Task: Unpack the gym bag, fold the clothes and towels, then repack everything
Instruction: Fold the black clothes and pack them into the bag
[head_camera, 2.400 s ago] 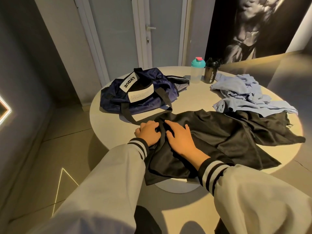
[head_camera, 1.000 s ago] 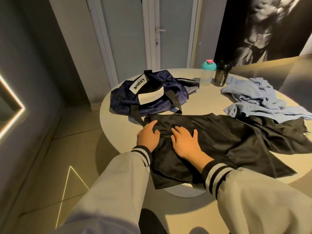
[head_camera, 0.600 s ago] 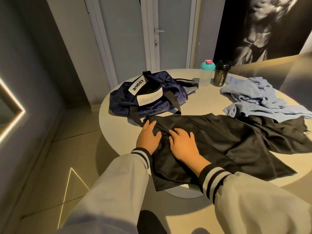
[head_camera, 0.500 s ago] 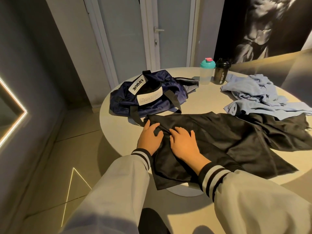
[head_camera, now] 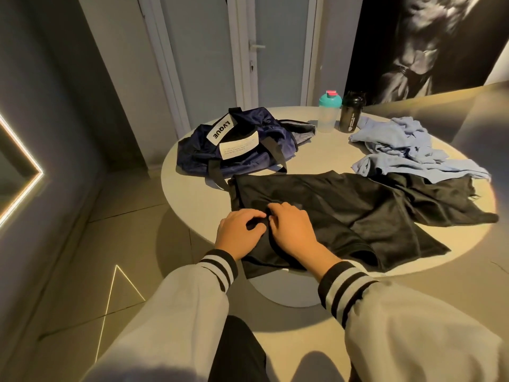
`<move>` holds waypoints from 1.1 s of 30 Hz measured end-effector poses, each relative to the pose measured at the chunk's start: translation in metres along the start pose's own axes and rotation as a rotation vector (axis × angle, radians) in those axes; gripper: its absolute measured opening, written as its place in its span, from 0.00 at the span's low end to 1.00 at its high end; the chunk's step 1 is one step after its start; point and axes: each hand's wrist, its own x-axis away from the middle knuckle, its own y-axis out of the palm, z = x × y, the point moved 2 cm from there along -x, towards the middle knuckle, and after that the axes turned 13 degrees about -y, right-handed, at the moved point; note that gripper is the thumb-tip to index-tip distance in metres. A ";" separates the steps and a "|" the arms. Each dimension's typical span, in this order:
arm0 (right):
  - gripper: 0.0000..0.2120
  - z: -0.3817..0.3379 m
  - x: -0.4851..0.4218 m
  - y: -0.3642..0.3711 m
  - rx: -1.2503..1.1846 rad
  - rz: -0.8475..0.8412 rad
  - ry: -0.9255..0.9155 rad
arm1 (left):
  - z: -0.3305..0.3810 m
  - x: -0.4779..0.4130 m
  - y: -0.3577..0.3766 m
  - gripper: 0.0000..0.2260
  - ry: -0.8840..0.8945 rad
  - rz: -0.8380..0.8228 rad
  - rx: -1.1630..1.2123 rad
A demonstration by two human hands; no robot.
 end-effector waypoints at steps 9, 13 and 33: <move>0.13 0.002 0.042 -0.018 -0.183 0.030 -0.149 | -0.016 -0.005 -0.021 0.17 -0.118 0.103 -0.135; 0.25 -0.001 0.048 -0.015 -0.218 -0.169 -0.206 | -0.002 0.017 -0.026 0.08 -0.018 0.256 -0.188; 0.07 -0.013 0.034 -0.006 -0.004 0.037 -0.171 | -0.011 0.038 -0.018 0.18 0.098 0.045 -0.349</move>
